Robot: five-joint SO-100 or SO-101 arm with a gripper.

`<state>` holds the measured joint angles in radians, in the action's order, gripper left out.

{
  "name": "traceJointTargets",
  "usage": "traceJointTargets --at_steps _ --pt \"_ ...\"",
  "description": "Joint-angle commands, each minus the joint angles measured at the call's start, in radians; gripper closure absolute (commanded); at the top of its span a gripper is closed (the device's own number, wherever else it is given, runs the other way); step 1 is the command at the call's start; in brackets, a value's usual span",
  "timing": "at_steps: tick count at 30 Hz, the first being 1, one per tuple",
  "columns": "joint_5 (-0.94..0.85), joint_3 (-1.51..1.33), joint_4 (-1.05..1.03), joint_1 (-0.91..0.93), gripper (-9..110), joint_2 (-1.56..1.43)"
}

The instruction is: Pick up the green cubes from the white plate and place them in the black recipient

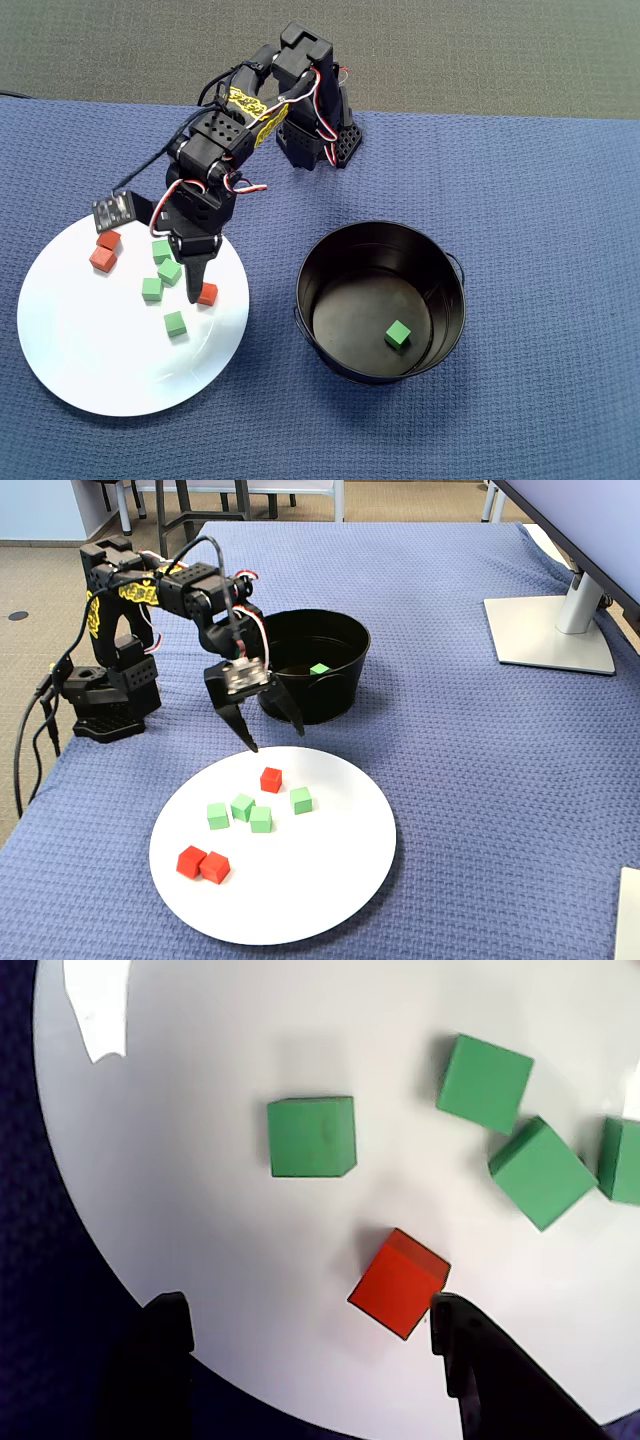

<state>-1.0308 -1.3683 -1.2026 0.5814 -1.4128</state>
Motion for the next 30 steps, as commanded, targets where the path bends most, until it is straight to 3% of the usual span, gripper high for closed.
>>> traceJointTargets --at_steps 1,10,30 --pt "-0.196 0.023 0.060 -0.015 78 -0.021" --pt "-0.374 -0.048 0.249 0.032 78 0.044" --pt "-0.216 0.020 0.356 0.012 73 0.199"
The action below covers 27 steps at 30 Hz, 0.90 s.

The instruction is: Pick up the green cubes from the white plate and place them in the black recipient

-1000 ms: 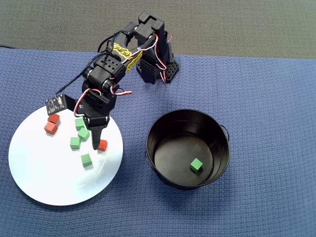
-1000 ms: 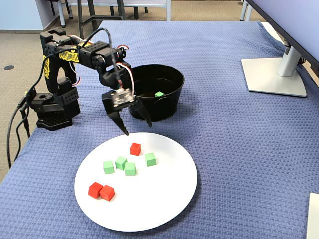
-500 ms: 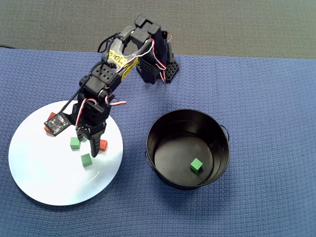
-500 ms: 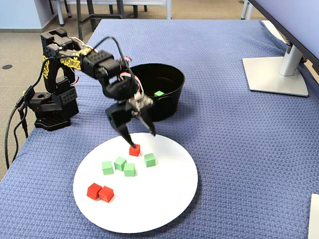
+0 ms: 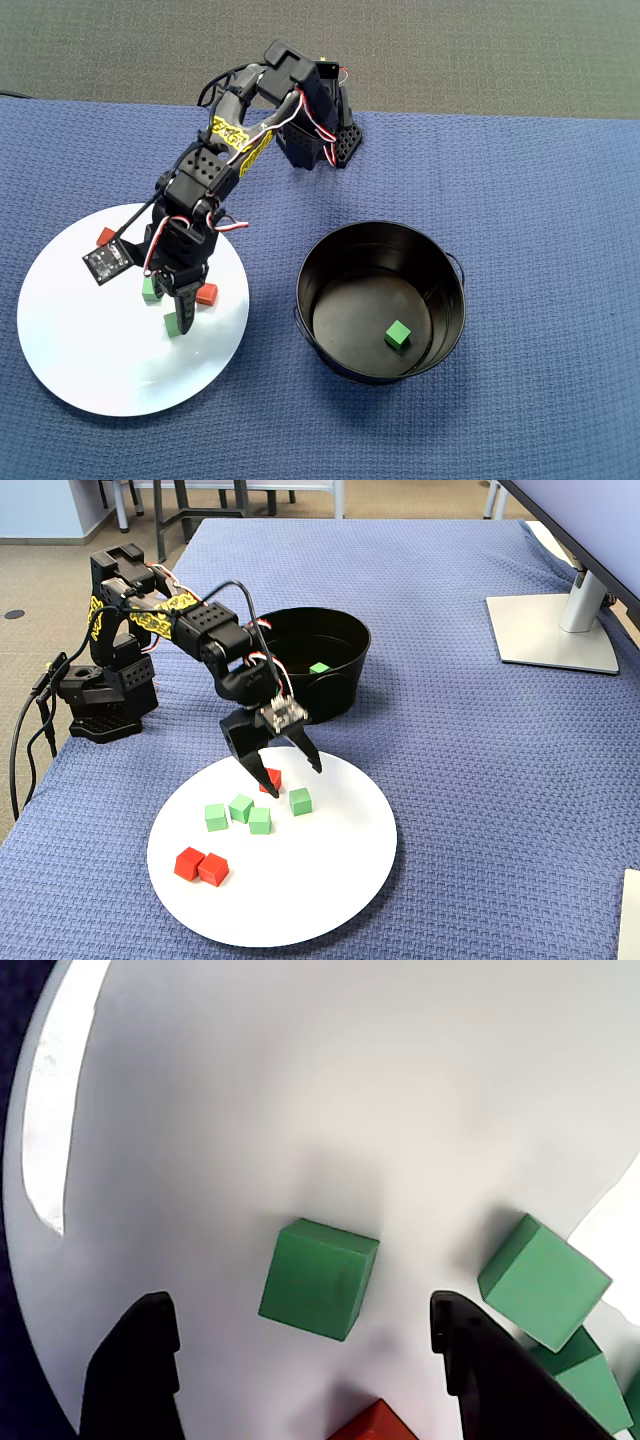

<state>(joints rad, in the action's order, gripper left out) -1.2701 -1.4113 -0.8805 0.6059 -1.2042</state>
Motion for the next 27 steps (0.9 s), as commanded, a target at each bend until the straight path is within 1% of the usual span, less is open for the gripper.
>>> traceJointTargets --at_steps 1,4,8,12,20,27 --pt "0.031 0.063 0.038 -0.014 72 -0.008" --pt "0.049 0.066 0.041 -0.021 69 -0.003" --pt "0.066 0.072 0.052 -0.031 68 0.017" --pt "0.126 0.100 0.052 -0.040 68 0.048" --pt "0.184 0.098 0.049 -0.048 69 0.063" --pt "0.172 0.080 0.058 -0.051 69 0.078"
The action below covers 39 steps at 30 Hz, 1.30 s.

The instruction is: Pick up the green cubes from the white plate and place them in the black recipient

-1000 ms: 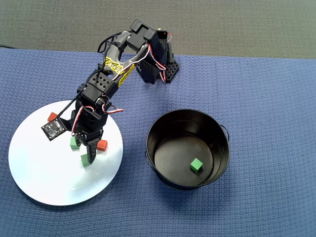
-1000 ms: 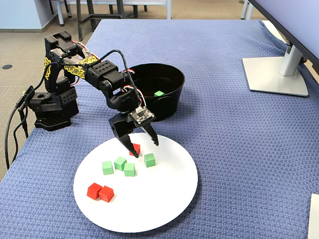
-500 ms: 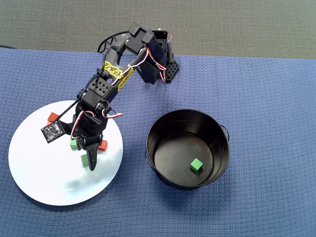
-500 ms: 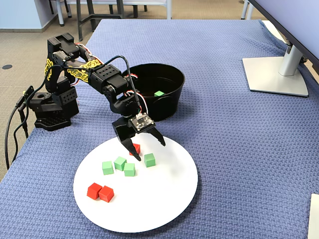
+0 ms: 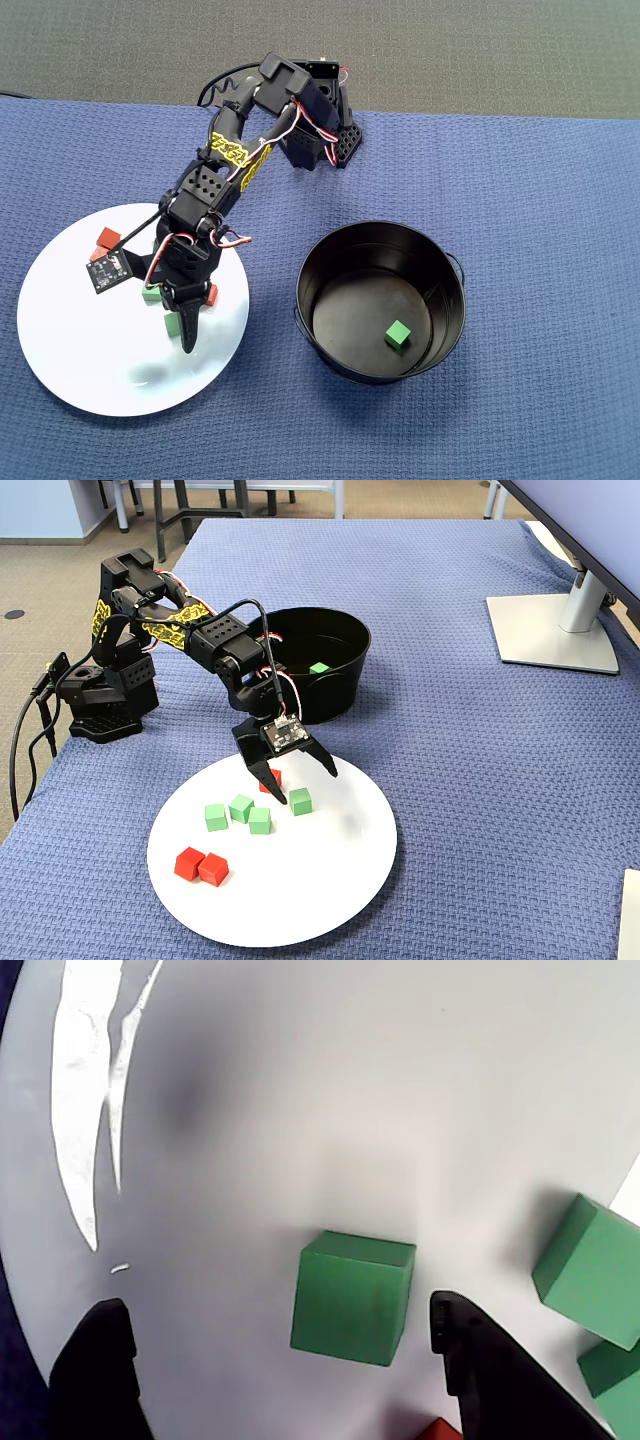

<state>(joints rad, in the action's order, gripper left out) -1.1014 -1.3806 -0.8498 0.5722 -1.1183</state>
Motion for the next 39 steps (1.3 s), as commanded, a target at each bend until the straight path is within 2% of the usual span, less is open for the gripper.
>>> traceJointTargets --at_steps 1,25,39 --pt "0.002 0.049 0.031 -0.017 69 -0.005" --pt "0.035 0.077 0.055 -0.023 74 0.054" --pt "0.058 0.075 0.072 -0.026 94 0.057"
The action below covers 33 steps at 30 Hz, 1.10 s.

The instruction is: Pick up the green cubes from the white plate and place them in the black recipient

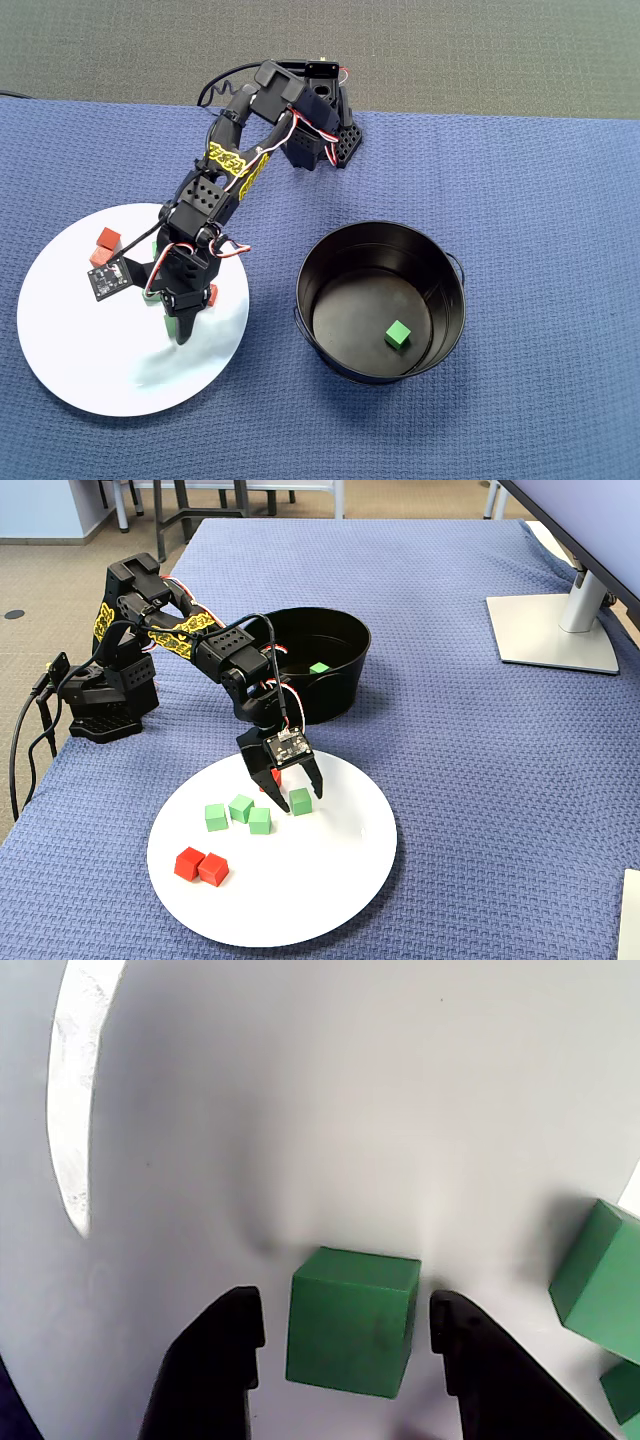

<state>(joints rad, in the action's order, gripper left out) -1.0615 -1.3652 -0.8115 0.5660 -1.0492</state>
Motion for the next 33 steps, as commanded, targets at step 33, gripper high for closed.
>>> traceJointTargets --at_steps 33 --pt "0.505 -0.011 -0.443 -0.061 102 -0.707"
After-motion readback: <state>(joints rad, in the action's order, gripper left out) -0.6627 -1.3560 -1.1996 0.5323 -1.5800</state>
